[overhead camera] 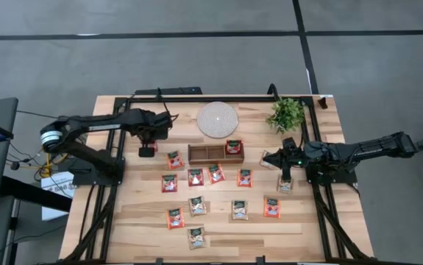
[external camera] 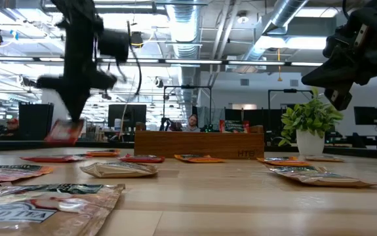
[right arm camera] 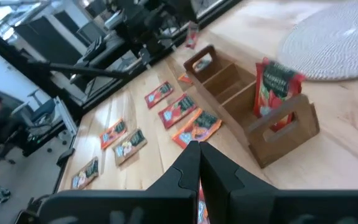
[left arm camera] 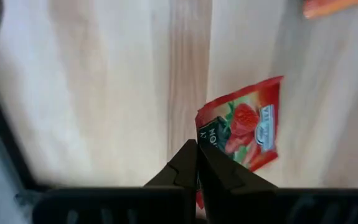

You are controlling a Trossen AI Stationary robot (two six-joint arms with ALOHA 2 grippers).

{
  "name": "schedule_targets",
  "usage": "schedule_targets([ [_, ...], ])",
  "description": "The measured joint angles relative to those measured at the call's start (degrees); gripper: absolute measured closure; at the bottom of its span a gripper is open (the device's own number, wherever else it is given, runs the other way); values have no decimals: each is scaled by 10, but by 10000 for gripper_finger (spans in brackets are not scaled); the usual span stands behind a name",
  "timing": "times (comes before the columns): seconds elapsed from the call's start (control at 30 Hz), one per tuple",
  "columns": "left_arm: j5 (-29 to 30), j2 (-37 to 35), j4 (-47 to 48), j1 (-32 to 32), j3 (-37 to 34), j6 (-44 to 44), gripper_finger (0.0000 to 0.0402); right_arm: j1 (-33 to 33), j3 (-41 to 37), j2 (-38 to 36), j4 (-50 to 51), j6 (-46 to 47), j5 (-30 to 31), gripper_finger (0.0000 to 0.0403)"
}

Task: Pick & Place Tea
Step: Put the top red tea bag into the right slot of the wooden organizer

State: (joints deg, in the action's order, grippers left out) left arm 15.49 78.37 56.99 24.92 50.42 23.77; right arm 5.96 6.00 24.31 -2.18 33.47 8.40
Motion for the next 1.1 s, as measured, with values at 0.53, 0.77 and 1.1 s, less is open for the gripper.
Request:
schedule_targets([
  [0.53, 9, -16, -20, -172, 245, -71, 401, 0, 0, 0, -66, -10, 83, 401],
  [0.77, 11, 101, -84, -219, 333, -34, 401, -1, 0, 0, -73, -10, 114, 401],
  [1.1, -2, 263, -126, -244, 498, 41, 401, -1, 0, 0, -88, -22, 112, 401],
])
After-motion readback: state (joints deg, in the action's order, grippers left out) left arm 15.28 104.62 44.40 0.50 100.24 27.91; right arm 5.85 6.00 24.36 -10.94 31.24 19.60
